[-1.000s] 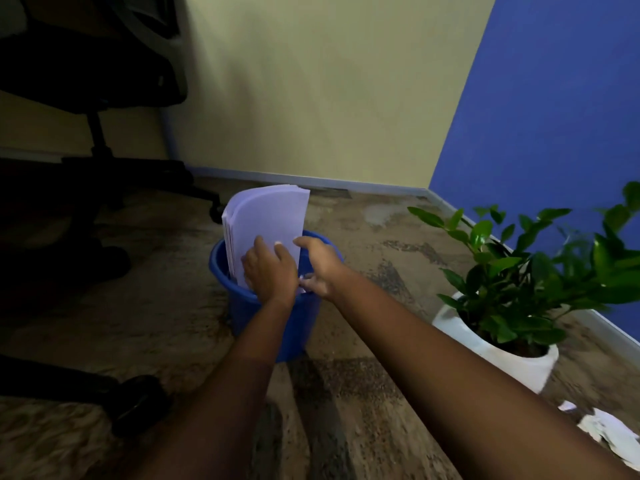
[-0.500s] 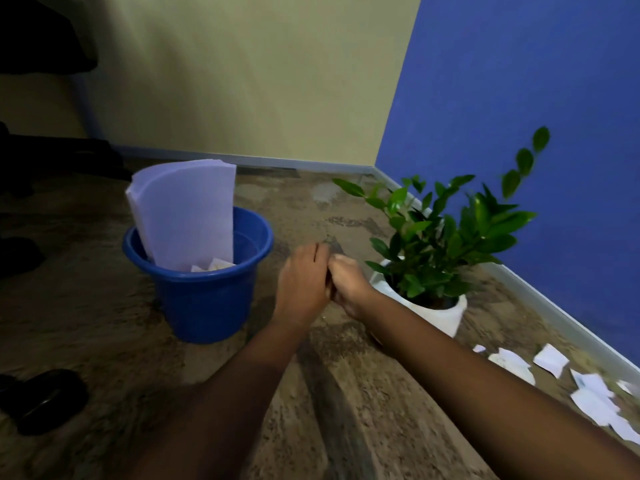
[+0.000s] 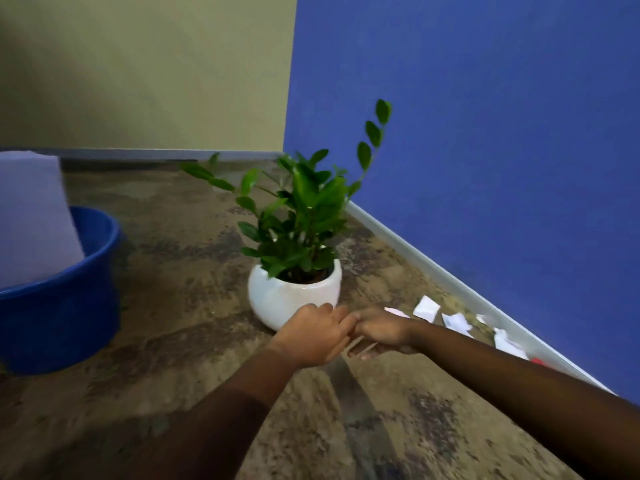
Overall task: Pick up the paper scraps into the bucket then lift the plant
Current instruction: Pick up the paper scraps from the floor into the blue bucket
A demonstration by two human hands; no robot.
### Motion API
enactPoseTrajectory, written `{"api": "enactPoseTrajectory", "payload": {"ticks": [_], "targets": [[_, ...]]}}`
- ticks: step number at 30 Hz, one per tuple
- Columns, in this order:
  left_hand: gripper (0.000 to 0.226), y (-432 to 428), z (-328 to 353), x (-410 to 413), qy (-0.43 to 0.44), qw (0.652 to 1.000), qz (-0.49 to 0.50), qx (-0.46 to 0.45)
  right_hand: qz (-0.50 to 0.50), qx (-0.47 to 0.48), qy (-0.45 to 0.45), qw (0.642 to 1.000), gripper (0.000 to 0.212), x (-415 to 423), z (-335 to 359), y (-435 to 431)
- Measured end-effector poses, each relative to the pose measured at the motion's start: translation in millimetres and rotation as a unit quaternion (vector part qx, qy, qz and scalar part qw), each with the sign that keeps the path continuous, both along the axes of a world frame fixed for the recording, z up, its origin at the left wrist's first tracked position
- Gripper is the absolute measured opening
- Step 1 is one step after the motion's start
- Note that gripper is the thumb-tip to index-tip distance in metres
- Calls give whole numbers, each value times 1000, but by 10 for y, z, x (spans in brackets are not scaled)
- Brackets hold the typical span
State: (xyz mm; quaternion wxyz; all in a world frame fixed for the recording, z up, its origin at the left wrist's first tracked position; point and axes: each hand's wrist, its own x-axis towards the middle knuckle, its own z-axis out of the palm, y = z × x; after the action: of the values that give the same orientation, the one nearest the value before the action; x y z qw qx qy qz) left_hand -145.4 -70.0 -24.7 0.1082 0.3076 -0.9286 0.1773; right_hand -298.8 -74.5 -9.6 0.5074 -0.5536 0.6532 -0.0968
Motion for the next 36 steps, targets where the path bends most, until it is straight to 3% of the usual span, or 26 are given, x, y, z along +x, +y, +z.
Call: {"api": "enactPoseTrajectory", "payload": {"ticks": [3,6,9,12,17,20,24,30,36], "targets": [[41,32,-151,-460,21,994,49,99,-26,1,26,999,18,-408,-153,66],[54,75,-313,-969,65,955,153,245,-61,-16,53,997,21,-799,-280,76],[60,190,-422,-1434,84,922,194,324,-97,-40,85,991,28,-1183,-381,58],[57,254,-472,-1744,8,925,203,321,-135,-75,135,979,26,-1583,-531,66],[54,150,-572,-1870,-12,919,222,326,-118,-80,256,956,32,-2110,-792,173],[56,111,-661,-1810,-16,905,243,349,-148,-86,270,947,23,-2349,-932,259],[57,53,-736,-1828,-28,893,263,364,-168,-60,309,934,43,-2633,-1039,341],[58,-82,-883,-2134,-38,895,252,366,-251,-83,346,900,40,-3101,-1145,387],[80,-222,-1119,-2405,-14,875,245,417,-293,-94,353,884,53,-3421,-1244,269]]}}
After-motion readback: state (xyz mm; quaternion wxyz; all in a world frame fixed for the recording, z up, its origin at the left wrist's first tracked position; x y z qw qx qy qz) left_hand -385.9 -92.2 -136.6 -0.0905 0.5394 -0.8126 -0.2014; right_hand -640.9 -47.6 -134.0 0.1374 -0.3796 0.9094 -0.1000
